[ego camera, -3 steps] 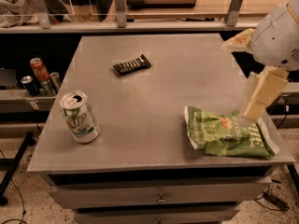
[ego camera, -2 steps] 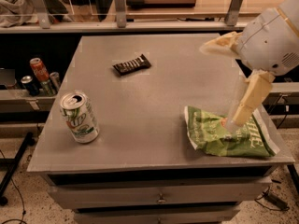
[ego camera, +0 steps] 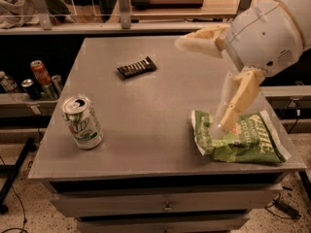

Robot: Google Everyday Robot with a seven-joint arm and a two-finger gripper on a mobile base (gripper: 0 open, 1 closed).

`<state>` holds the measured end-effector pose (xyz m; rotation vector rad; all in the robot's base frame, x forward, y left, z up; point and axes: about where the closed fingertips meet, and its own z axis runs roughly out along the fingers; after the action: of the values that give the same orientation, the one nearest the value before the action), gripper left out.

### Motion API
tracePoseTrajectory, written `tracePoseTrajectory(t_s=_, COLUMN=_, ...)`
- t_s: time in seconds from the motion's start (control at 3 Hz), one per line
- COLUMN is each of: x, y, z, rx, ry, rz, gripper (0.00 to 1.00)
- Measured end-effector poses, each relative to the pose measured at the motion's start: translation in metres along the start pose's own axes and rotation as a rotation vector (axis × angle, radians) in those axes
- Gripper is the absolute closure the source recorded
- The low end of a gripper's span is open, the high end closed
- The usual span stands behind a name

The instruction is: Pick 7up can

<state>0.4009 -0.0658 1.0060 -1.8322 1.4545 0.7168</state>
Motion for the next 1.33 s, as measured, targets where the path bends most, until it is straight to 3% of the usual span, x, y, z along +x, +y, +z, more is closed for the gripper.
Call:
tracePoseTrajectory(t_s=0.33, x=0.000, y=0.000, z=0.000, rx=0.002, ry=0.001, rz=0.001, gripper=0.00)
tracePoseTrajectory(t_s=0.67, x=-0.003, y=-0.007, z=0.028, rx=-0.007, ry=-0.045, rz=0.033, gripper=0.00)
tracePoseTrajectory(t_s=1.33, x=-0.012, y=-0.039, z=0.133, rx=-0.086, ry=-0.198, rz=0.084, gripper=0.00)
